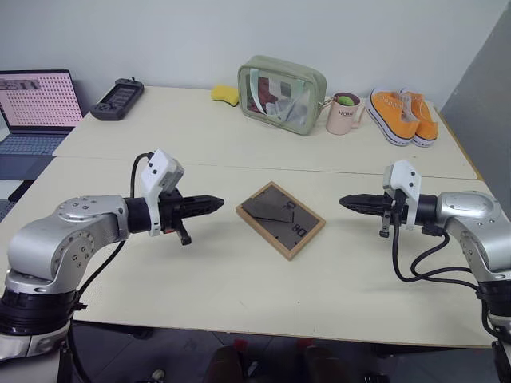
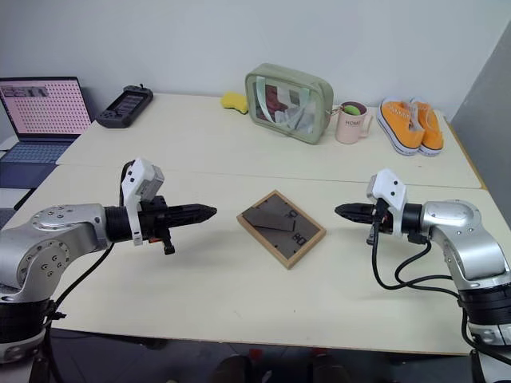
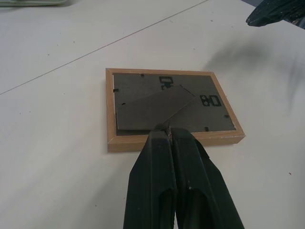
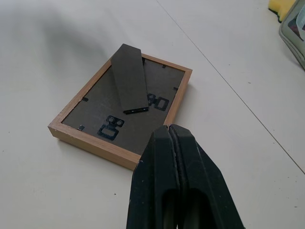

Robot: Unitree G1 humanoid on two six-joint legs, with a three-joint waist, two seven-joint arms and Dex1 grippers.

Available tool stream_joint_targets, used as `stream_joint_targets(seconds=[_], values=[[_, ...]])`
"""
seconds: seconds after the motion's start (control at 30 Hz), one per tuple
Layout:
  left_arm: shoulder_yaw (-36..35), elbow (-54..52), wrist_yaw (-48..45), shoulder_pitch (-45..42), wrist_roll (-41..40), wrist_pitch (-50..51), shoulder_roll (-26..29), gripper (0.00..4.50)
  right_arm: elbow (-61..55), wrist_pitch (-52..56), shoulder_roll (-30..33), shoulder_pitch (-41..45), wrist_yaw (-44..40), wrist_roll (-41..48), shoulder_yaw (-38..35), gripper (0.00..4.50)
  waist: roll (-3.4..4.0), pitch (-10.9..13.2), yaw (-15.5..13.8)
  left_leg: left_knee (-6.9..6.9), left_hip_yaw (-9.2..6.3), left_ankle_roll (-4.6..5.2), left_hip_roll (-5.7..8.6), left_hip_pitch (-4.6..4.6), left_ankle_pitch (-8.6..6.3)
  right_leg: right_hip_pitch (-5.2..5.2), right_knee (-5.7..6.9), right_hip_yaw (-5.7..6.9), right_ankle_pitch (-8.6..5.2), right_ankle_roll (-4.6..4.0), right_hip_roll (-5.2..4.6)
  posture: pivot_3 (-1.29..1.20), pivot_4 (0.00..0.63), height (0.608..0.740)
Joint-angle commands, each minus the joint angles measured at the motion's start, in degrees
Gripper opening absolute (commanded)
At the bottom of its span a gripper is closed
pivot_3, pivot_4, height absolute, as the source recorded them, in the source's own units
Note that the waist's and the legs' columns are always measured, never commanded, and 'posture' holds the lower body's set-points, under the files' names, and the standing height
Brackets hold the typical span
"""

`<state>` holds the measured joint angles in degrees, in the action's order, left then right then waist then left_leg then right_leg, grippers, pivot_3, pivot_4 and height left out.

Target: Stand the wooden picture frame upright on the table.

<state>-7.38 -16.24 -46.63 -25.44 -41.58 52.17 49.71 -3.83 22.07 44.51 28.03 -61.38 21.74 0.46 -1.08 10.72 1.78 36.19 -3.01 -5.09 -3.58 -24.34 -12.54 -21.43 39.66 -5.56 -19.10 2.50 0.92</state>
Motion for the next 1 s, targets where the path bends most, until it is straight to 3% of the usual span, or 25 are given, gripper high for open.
stream_joint_targets(seconds=[0.03,0.8,1.0], values=[[-2.5,-1.1,1.0,-1.0,-0.3,-0.2,-0.1,0.04,-0.2,-1.1,-0.1,0.3,-0.4,1.5,-2.7,0.00,0.00,0.0,0.0,0.00,0.00,0.00,0.00,0.00,0.00,0.00,0.00,0.00,0.00,0.00,0.00,0.00,0.150,0.740],[-3.0,-1.9,5.5,-1.8,0.8,0.6,-1.4,0.04,5.5,-7.0,-1.7,0.1,-2.3,-0.1,-2.2,0.00,0.00,0.0,0.1,0.54,-0.02,0.01,0.00,0.03,0.00,0.06,0.40,-0.02,0.02,0.03,0.02,0.00,0.150,0.740],[-4.7,-1.6,8.5,2.8,-0.2,2.4,-3.9,0.04,7.9,-10.2,-5.2,-0.6,0.4,-1.9,-1.3,0.00,0.00,0.0,0.1,0.58,-0.02,0.01,0.00,0.03,0.00,0.06,0.43,-0.02,0.02,0.03,0.02,0.00,0.150,0.740]])
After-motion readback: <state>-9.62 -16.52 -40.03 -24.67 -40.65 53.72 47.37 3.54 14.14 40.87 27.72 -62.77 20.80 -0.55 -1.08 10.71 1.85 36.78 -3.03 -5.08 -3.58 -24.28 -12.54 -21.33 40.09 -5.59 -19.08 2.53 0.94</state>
